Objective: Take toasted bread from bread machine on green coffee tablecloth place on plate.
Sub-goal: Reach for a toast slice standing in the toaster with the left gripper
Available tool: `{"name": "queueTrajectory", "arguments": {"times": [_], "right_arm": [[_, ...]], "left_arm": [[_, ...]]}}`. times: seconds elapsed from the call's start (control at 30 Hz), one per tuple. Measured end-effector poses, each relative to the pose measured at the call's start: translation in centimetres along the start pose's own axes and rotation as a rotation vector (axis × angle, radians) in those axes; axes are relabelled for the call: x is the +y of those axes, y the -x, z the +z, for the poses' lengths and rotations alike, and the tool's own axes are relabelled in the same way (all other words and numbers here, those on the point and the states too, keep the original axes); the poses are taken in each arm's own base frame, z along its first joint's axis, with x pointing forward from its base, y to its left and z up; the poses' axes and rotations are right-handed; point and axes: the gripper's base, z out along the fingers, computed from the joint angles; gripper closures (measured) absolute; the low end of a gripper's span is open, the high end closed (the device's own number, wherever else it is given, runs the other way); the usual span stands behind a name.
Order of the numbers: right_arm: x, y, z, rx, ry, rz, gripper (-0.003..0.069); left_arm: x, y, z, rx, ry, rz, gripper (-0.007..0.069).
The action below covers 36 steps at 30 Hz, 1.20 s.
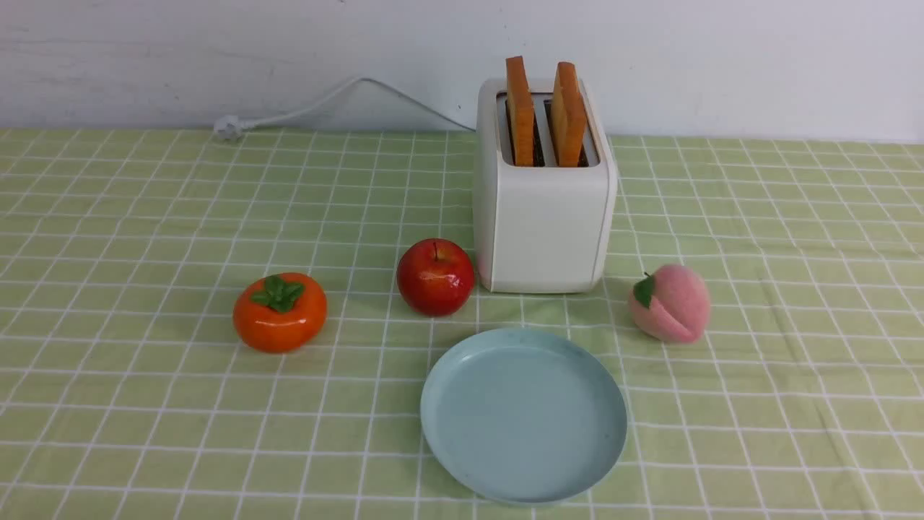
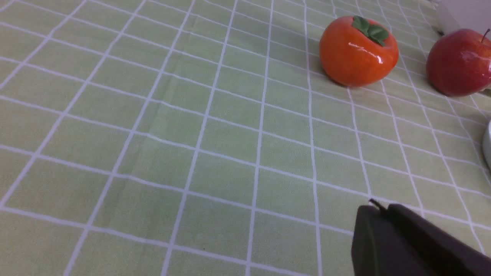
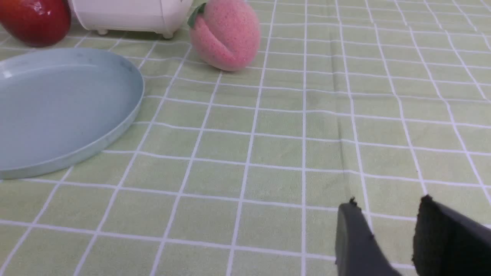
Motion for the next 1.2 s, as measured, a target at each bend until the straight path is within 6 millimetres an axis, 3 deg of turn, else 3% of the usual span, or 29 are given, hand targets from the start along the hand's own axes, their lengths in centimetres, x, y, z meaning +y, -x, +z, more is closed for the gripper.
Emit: {"name": "queueTrajectory", "arguments": {"times": [0.97, 1.2], "right_arm": [[0.0, 0.0, 0.0, 0.0, 0.0, 0.0, 0.0418], [0.0, 0.0, 0.0, 0.0, 0.0, 0.0, 0.0418]], "left_arm": [[0.0, 0.0, 0.0, 0.0, 0.0, 0.0, 0.0585], [-0.39, 0.64, -0.03, -0.07, -0.045, -0.048, 0.0573]]}}
